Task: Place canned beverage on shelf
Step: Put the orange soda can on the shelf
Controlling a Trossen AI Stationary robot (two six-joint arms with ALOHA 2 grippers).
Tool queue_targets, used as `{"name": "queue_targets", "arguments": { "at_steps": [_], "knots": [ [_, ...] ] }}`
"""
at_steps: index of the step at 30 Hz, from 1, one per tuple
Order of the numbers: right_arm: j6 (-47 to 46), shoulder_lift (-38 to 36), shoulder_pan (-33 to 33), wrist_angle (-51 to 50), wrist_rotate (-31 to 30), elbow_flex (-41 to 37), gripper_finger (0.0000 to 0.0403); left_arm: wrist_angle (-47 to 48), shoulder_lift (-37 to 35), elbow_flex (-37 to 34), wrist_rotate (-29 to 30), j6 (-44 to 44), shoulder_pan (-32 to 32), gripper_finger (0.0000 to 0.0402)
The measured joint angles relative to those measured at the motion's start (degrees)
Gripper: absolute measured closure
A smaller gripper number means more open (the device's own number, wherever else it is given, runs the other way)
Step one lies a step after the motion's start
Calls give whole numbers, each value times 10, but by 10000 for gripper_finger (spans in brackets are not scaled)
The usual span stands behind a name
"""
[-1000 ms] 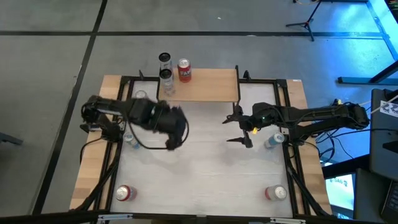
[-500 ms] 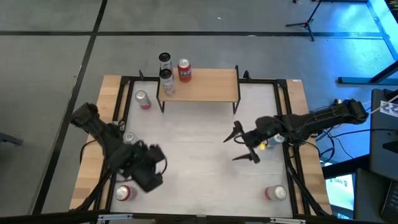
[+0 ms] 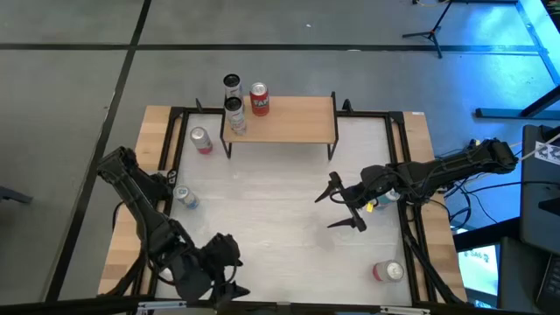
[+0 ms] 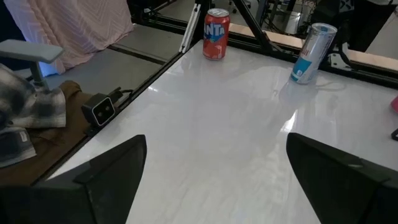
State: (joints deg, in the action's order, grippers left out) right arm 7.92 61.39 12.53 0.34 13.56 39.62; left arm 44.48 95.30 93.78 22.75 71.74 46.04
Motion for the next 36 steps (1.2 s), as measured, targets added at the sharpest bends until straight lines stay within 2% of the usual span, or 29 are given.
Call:
{"name": "queue_targets", "arguments": {
  "at_steps": [3,8,15,20,25,29,36],
  "knots": [
    [-2,0,0,0,0,0,22,7,3,-1,-6,18,-1,10],
    [-6,0,3,0,0,0,22,112,3,-1,-23,161,6,15],
    [-13,7,20,0,-7,0,22,287,3,-1,-107,399,44,15],
    [-13,16,30,5,-6,0,22,366,3,-1,-178,513,78,15],
    [-13,17,30,11,-7,0,22,392,9,-1,-216,578,107,15],
    [-13,17,30,12,-7,0,22,400,25,-1,-249,598,124,15],
    [-12,17,30,14,-7,0,22,397,53,-1,-256,601,138,15]
  ]
}}
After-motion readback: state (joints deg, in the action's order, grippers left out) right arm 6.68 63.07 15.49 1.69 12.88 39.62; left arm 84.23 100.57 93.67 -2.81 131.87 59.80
